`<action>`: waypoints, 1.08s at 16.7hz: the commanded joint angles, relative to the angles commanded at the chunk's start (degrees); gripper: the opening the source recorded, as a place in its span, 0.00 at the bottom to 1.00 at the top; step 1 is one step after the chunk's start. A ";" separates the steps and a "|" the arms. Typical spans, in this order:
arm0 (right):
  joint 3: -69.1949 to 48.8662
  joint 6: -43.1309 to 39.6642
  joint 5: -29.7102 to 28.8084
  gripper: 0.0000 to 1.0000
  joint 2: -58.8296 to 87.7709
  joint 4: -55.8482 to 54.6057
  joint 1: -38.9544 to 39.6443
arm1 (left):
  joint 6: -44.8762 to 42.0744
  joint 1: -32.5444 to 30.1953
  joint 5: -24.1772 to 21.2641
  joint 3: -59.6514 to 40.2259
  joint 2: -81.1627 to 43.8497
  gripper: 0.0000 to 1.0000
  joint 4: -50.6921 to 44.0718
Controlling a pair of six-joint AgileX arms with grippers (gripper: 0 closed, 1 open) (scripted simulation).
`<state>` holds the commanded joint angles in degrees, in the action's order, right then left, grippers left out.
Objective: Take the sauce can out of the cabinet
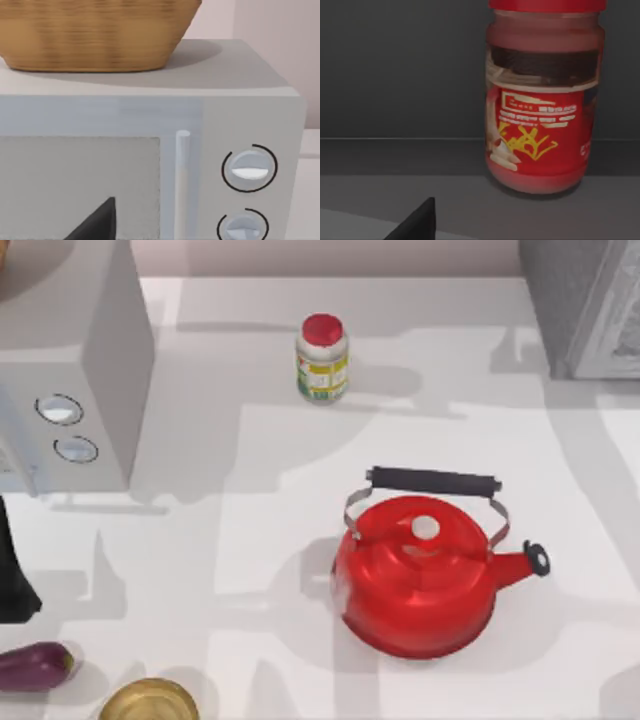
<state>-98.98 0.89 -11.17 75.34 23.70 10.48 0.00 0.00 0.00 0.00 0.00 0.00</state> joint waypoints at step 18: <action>-14.74 0.32 3.02 1.00 16.91 -1.91 -3.85 | 0.00 0.00 0.00 0.00 0.00 1.00 0.00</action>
<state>-113.72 1.21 -8.14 92.25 21.78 6.63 0.00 0.00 0.00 0.00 0.00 0.00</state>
